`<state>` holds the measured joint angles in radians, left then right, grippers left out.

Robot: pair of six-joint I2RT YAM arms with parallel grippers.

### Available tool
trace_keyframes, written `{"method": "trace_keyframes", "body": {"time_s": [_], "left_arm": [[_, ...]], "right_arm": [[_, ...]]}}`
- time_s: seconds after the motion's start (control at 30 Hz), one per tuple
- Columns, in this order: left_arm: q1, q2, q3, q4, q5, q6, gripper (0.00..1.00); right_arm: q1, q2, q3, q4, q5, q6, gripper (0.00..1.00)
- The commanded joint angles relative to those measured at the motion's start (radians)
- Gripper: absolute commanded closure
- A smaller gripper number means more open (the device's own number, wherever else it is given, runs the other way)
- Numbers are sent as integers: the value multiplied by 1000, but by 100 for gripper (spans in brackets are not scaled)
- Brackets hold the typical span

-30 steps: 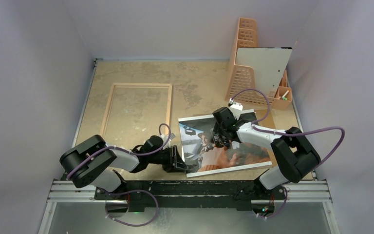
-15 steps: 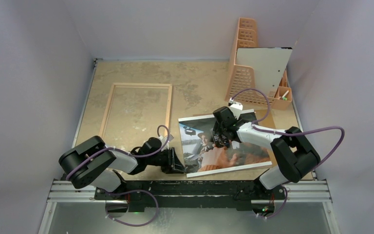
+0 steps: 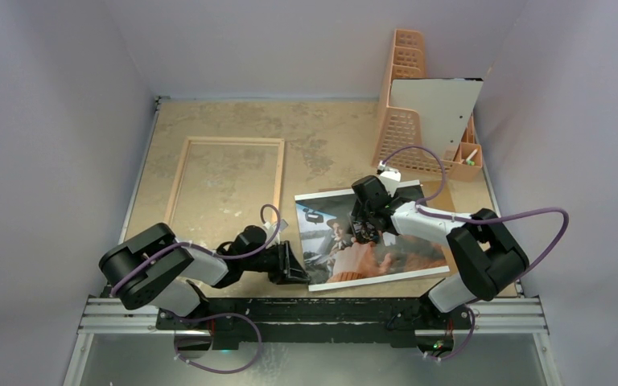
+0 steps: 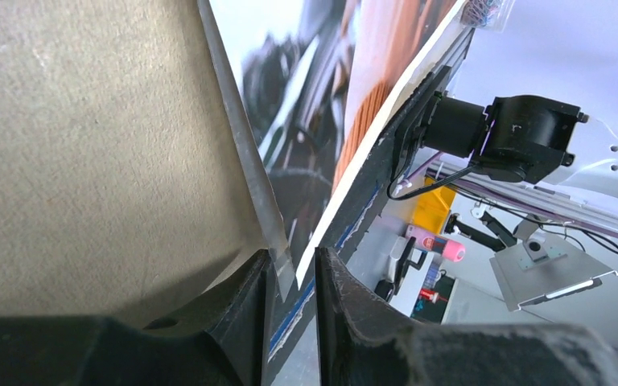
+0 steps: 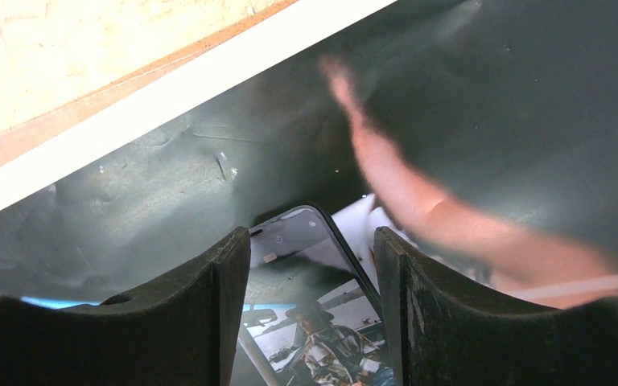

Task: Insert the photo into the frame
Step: Pick up the photo frame item at the center of the board.

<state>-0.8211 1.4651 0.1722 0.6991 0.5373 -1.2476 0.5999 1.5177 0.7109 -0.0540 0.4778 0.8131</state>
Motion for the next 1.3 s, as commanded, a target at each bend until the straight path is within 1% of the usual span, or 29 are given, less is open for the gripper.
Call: {"method": "trace_keyframes", "body": {"time_s": [0.0, 0.37, 0.5, 0.63, 0.67, 0.73, 0.8, 0.9, 1.07, 1.27], "left_arm": [[-6, 5, 7, 71, 14, -12, 76], [-5, -9, 7, 45, 15, 3, 100], [-4, -68, 33, -28, 16, 27, 100], [-4, -152, 93, -214, -3, 96, 100], [-3, -171, 104, -253, -12, 120, 98], [-1, -196, 118, -305, -21, 141, 90], [1, -204, 118, -313, -25, 147, 83], [3, -180, 116, -288, -17, 145, 78], [3, -130, 117, -243, 0, 133, 80], [4, -153, 106, -261, -2, 135, 78]], "right_arm": [[-3, 48, -46, -65, -88, 18, 40], [-3, 54, -42, -66, -90, 15, 40], [-3, 54, -32, -74, -89, 10, 39], [-3, 54, -17, -96, -66, 16, 39], [-3, 55, -13, -99, -62, 18, 39], [-3, 57, -11, -106, -54, 22, 38], [-3, 59, -10, -111, -46, 24, 38], [-3, 60, -16, -109, -45, 23, 38], [-3, 61, -19, -104, -47, 23, 38], [-3, 58, -19, -102, -47, 23, 38]]}}
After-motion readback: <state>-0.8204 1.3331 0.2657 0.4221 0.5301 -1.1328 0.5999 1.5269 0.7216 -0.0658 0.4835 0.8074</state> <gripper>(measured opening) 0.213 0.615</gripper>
